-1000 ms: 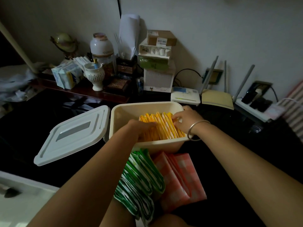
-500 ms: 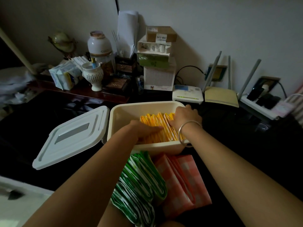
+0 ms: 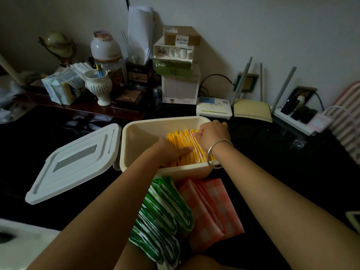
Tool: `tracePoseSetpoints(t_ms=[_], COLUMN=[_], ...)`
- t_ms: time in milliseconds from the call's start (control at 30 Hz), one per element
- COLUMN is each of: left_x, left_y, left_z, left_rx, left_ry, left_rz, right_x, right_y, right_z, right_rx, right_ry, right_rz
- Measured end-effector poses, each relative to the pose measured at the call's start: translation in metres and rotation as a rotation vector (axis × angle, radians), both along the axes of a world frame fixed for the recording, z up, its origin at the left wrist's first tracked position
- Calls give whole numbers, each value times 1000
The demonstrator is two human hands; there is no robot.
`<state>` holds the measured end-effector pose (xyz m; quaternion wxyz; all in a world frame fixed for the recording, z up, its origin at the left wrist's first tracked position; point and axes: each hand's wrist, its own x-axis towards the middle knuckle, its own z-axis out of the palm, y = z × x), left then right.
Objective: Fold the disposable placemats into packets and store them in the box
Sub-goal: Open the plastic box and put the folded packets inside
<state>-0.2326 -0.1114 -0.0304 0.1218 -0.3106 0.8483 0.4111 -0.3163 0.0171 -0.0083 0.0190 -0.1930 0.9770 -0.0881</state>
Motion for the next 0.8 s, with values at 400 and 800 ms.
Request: tracePoseSetpoints(t_ms=[400, 800], left_x=[43, 152], left_y=[-9, 38], left_z=[29, 30], left_rx=[-505, -703], left_ry=[68, 741], left_rz=[12, 31], right_x=[69, 122], right_y=[71, 143], right_z=[11, -60], right_rx=[-715, -269], right_ry=[192, -461], right_rz=[-161, -376])
